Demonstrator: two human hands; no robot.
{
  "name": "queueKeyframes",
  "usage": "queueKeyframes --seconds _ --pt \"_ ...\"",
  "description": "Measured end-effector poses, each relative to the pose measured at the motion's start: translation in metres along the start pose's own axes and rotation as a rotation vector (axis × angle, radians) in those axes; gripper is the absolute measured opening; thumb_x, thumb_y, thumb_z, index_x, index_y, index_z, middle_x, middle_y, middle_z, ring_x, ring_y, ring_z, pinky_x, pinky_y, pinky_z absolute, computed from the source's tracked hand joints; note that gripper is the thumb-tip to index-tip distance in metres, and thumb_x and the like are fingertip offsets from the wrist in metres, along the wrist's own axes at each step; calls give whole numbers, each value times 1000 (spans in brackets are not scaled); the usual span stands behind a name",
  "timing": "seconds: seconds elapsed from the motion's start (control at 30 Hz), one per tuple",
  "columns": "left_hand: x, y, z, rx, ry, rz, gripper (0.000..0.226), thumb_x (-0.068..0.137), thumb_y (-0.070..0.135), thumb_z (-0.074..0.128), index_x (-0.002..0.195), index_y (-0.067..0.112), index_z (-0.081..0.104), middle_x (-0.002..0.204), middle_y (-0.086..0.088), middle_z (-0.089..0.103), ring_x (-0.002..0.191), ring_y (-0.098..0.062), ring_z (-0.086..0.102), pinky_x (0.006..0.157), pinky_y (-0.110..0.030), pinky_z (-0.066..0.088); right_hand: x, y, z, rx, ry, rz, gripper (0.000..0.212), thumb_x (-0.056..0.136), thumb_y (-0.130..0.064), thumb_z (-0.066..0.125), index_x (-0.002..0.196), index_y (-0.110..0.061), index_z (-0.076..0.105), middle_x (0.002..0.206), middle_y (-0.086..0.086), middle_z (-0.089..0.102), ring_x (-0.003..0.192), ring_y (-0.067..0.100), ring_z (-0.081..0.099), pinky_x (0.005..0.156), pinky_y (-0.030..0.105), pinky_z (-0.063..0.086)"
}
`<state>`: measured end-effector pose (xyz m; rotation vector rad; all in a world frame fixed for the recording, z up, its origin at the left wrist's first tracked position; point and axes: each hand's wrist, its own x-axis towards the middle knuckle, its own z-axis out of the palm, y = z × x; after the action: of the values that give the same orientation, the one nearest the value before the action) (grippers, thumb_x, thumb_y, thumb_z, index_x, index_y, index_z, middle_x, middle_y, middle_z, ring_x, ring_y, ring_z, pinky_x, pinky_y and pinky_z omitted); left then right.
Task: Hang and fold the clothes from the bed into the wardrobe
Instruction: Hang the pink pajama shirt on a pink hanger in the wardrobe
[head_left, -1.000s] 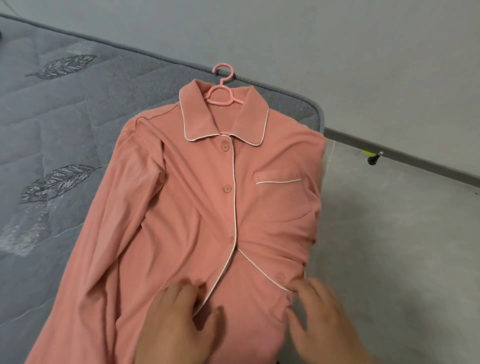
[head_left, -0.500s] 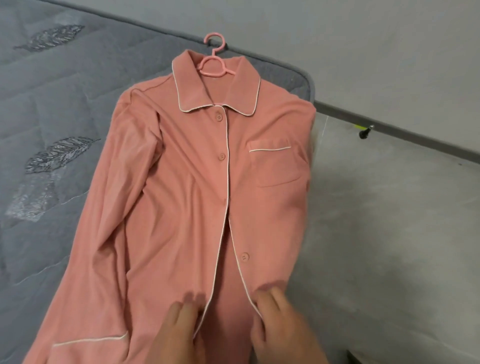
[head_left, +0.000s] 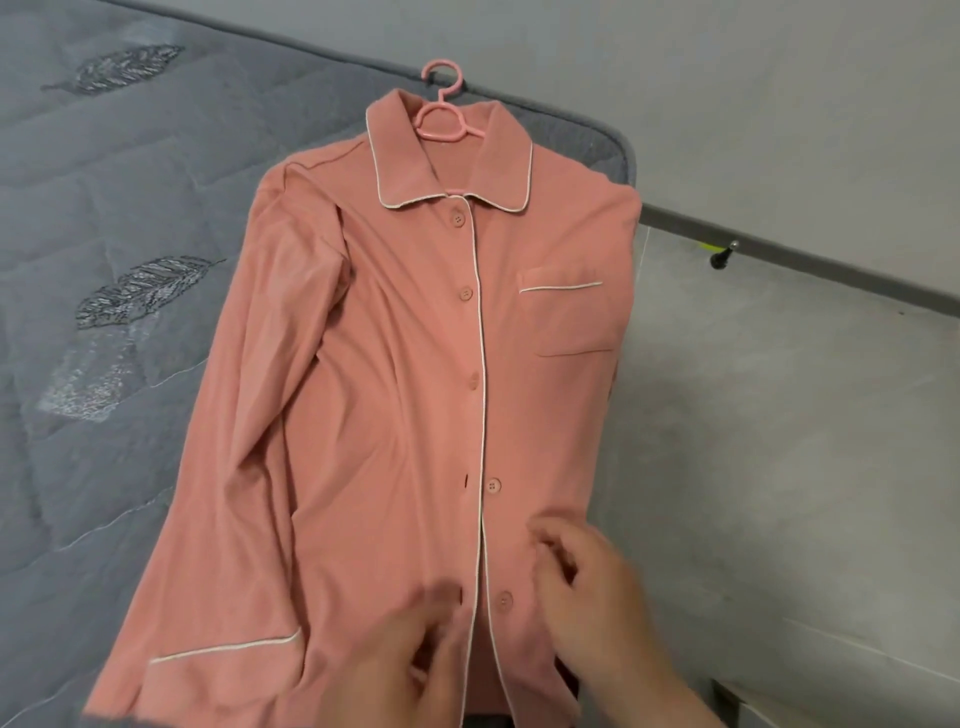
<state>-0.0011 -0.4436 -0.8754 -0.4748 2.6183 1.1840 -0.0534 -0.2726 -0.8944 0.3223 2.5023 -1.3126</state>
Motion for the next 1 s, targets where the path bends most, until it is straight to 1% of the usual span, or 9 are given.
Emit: queueKeyframes --seconds 0.13,0.2,0.33,0.43,0.57,0.73,0.83,0.9,1.0 --pt "54 24 13 23 5 41 31 83 38 63 115 37 64 98 19 65 88 1 60 78 -13 42 39 -24 2 -176 -115 -147 30 94 -16 57 119 -29 67 106 -23 52 93 -14 49 89 -1 32" --pt "74 31 18 132 -12 46 29 86 36 60 115 33 62 101 15 64 94 -7 60 77 -19 42 48 -23 6 -272 -214 -171 30 95 -18 56 121 -27 66 107 -15 54 99 -5 49 92 5 33" --pt "88 30 18 240 -47 60 20 80 43 58 96 31 54 87 12 59 85 -13 58 70 -28 45 55 -22 10 -213 -163 -169 27 92 -17 60 115 -27 70 108 -13 64 103 2 56 90 11 39" --pt "92 32 18 322 -81 109 25 75 49 56 87 29 46 82 9 55 78 -15 57 64 -30 44 57 -24 13 -198 -123 -114 13 86 -15 65 88 -26 72 90 -13 67 85 3 60 78 18 47" --pt "94 36 16 391 -41 148 12 77 32 50 86 23 51 83 5 57 81 -20 58 66 -33 46 56 -29 13 -165 -84 -62 18 85 -15 68 71 -26 63 71 -12 63 69 -2 58 60 7 39" --pt "88 34 19 -10 -49 94 9 69 21 55 74 18 61 65 1 58 64 -16 55 62 -36 49 53 -35 17 53 -76 71 20 81 -10 68 67 -24 68 66 -9 69 62 -4 60 57 8 43" --pt "87 29 21 8 -21 137 17 69 21 56 81 25 67 70 8 57 67 -11 53 64 -28 46 53 -34 19 244 -85 135 25 80 -5 67 67 -26 69 65 -4 70 59 7 62 64 31 55" --pt "87 28 20 30 -4 149 25 67 23 52 84 27 69 72 9 57 68 -10 53 64 -27 45 53 -35 18 290 -86 133 32 82 -4 66 65 -30 68 59 -4 66 54 7 58 62 33 53" --pt "86 29 20 -50 44 106 16 69 15 60 78 25 68 71 9 59 68 -5 54 64 -21 43 53 -35 18 303 -114 139 28 80 -6 69 64 -29 69 61 -4 68 55 5 59 66 34 54"
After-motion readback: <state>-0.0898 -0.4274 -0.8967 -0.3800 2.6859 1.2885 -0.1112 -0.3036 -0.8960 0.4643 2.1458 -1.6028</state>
